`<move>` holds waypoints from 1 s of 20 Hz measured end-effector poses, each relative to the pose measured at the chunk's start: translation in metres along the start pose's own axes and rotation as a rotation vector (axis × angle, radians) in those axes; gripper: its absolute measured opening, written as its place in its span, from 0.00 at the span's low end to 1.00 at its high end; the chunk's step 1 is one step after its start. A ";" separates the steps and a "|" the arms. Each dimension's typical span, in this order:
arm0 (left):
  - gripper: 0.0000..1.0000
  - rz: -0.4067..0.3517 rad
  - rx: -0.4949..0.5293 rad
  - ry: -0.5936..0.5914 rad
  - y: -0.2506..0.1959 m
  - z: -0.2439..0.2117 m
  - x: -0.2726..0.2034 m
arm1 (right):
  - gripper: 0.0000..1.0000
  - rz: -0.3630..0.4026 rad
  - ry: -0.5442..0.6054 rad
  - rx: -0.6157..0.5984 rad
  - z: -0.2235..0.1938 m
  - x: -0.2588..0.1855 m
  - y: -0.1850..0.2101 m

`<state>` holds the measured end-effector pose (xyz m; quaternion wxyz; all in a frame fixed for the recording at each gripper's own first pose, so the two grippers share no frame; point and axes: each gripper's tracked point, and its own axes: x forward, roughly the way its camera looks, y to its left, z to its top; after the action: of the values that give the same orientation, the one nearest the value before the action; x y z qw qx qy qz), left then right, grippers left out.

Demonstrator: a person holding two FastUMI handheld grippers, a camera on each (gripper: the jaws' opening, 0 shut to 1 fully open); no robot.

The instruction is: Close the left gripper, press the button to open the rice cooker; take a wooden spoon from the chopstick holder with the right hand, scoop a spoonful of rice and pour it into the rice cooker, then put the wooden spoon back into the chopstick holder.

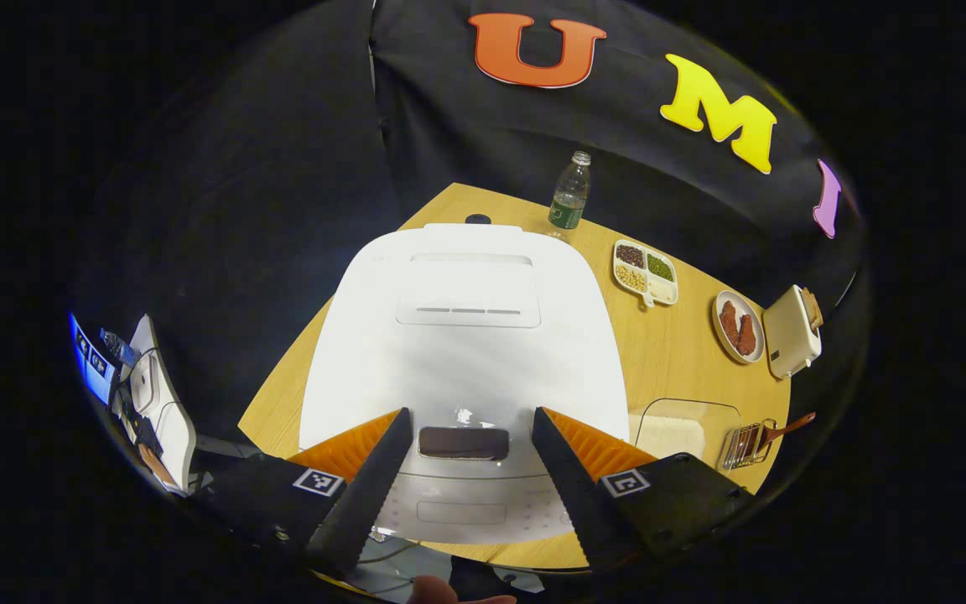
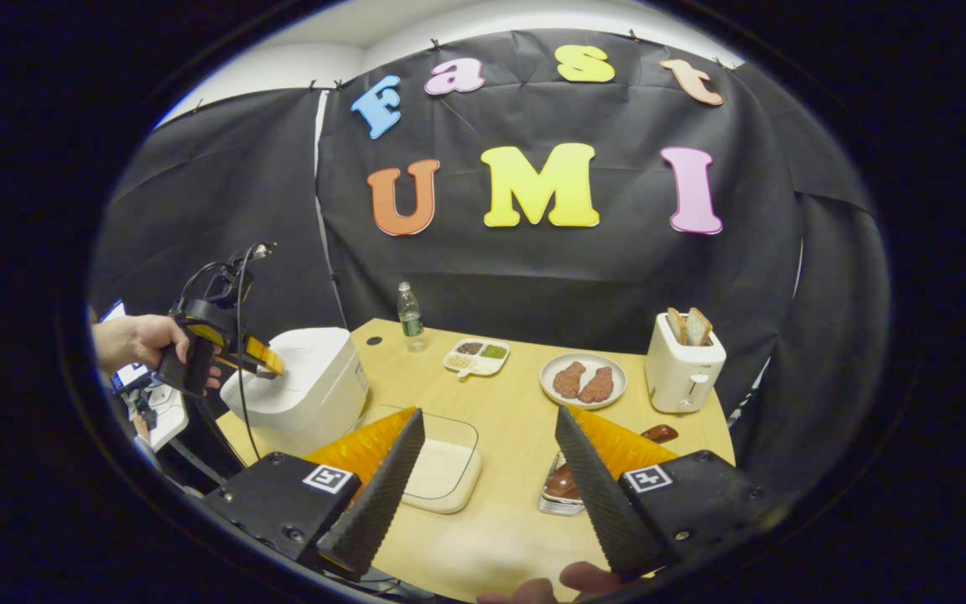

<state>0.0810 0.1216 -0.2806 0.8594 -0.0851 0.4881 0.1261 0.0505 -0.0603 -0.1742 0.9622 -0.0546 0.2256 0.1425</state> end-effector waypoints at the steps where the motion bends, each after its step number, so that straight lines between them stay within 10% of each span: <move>1: 0.96 -0.011 -0.005 -0.005 -0.002 0.000 -0.002 | 1.00 -0.004 -0.008 -0.008 0.001 -0.003 0.003; 20: 0.95 -0.201 -0.006 -0.640 -0.014 0.002 -0.251 | 1.00 -0.143 -0.242 0.029 0.044 -0.120 0.106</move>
<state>-0.0361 0.0754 -0.0634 0.9770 -0.0914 0.1824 0.0628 -0.0661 0.0182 -0.0853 0.9908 -0.0392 0.1053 0.0760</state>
